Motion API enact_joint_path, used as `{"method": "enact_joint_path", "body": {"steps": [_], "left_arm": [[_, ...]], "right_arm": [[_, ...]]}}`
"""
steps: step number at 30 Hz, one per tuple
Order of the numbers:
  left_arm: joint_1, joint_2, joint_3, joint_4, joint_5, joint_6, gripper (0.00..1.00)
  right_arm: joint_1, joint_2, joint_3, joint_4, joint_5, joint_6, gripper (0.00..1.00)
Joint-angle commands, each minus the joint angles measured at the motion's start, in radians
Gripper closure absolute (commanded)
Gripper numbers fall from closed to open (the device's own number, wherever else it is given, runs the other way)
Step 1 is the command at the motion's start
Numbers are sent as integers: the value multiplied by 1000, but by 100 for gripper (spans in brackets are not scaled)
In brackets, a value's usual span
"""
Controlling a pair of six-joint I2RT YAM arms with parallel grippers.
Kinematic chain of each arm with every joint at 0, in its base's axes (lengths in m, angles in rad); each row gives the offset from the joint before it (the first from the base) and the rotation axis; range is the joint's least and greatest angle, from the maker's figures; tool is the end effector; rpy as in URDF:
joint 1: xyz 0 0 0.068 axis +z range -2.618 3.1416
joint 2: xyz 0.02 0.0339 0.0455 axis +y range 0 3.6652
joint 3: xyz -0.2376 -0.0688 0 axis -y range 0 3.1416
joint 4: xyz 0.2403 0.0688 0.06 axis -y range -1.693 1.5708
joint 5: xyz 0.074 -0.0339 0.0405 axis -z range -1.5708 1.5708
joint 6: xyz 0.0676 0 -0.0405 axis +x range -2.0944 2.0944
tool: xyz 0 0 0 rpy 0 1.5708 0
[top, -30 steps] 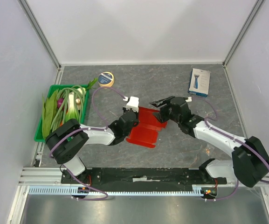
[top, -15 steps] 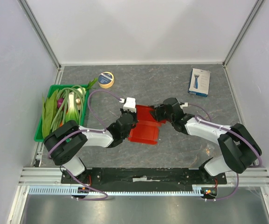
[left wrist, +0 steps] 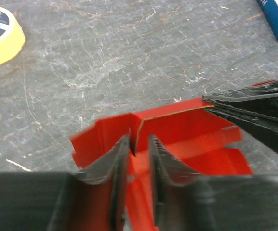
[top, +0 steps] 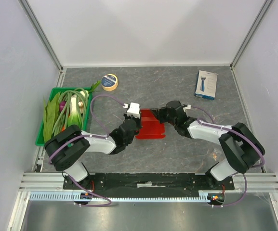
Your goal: Fold the paper box
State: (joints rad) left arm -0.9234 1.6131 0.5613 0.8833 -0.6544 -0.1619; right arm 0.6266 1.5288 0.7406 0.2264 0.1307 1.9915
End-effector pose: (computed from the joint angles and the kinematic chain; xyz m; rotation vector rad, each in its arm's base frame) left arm 0.2301 -0.2361 0.1506 0.1736 1.7012 -0.2389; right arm 0.2817 0.1930 0.1477 1.6260 1.8593 1.2747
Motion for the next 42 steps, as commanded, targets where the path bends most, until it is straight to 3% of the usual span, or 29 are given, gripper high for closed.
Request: {"method": "enact_joint_path", "body": {"steps": [1,3,4,6,9,10,13,19,23,26,33,38,42], "left_arm": [[-11,-113,9,-119,16,-79,52],[0,-186,26,-343,44,-217,39],[11,-262,31,-409,80,-259,37],[55,-335,23,-536,216,-344,37],[141,-481,-4,-667,298,-454,43],[214,-510,-15,-722,321,-482,43],[329,-553,-64,-692,464,-512,44],[423,-284,55,-735,453,-481,58],[436,-78,188,-730,574,-438,71],[433,8,197,-649,692,-421,78],[426,19,66,-350,895,-383,79],[410,37,43,-261,1007,-381,80],[382,34,40,-239,1009,-390,80]], "right_arm": [[5,31,-49,155,20,-15,100],[5,37,-84,212,21,-51,100],[5,40,-122,249,26,-81,100],[5,54,-161,347,38,-105,100],[1,82,-217,450,29,-151,100],[1,86,-233,471,30,-169,100],[1,108,-248,504,29,-175,100],[1,110,-236,518,32,-223,100],[-4,84,-219,450,33,-283,100],[-4,68,-196,381,40,-351,100],[-5,57,-167,311,61,-473,100],[-5,67,-144,292,60,-500,100],[-5,77,-147,307,53,-514,100]]}}
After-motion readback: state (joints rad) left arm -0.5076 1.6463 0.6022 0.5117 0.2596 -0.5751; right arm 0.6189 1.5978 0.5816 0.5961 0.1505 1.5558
